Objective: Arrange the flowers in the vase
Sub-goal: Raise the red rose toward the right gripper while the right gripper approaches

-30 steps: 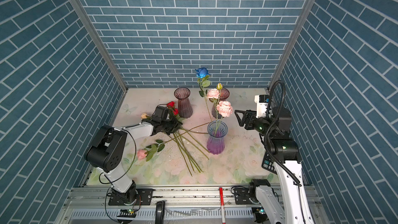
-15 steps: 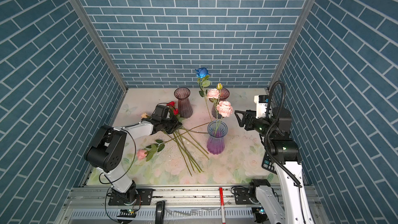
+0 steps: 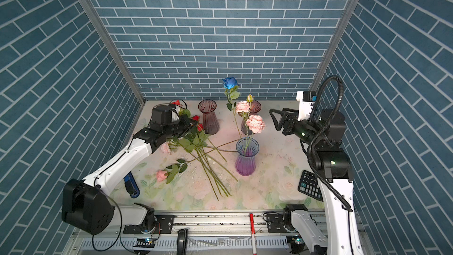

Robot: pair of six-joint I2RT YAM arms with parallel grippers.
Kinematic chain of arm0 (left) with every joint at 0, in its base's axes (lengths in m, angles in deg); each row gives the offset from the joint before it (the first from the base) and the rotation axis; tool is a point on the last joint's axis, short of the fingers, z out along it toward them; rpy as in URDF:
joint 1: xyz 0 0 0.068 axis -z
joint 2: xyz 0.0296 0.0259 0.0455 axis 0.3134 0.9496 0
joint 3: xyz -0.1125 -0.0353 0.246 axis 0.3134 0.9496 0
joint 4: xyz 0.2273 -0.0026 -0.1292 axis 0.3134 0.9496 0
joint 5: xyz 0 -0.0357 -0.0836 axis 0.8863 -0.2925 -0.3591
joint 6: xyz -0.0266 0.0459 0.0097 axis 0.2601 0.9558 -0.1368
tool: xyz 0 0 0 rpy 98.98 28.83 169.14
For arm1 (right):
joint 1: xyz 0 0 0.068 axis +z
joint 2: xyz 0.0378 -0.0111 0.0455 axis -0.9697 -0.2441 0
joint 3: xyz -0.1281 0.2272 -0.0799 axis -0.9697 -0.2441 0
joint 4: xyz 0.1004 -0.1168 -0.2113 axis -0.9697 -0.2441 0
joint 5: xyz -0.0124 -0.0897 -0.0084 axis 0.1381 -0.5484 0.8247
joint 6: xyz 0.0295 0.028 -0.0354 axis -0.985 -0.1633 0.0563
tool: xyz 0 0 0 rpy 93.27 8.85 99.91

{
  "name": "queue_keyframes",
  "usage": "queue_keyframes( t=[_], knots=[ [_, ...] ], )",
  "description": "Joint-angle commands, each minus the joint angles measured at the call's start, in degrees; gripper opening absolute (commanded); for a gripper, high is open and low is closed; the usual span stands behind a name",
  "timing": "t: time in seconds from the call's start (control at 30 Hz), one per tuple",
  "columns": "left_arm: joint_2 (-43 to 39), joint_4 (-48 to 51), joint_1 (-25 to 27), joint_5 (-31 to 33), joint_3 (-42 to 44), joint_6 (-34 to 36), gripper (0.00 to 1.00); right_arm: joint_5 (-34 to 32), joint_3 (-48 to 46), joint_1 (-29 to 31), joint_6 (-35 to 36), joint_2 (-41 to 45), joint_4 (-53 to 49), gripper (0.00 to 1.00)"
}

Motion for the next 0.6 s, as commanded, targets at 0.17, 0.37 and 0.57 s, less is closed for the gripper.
queue_keyframes(
  t=[0.17, 0.37, 0.57],
  knots=[
    [-10.4, 2.2, -0.2, -3.8, -3.2, 7.7, 0.0, -1.8, 18.5, 20.7, 6.8, -12.0, -8.9, 0.73],
    [-14.4, -3.1, 1.6, -11.1, -5.7, 11.9, 0.0, -3.3, 22.0, 33.4, 8.0, -18.5, -8.6, 0.73],
    [-13.6, -7.3, 4.9, -19.7, -6.5, 14.8, 0.0, 6.0, 22.9, 38.3, 6.9, -23.5, -5.3, 0.72]
  ],
)
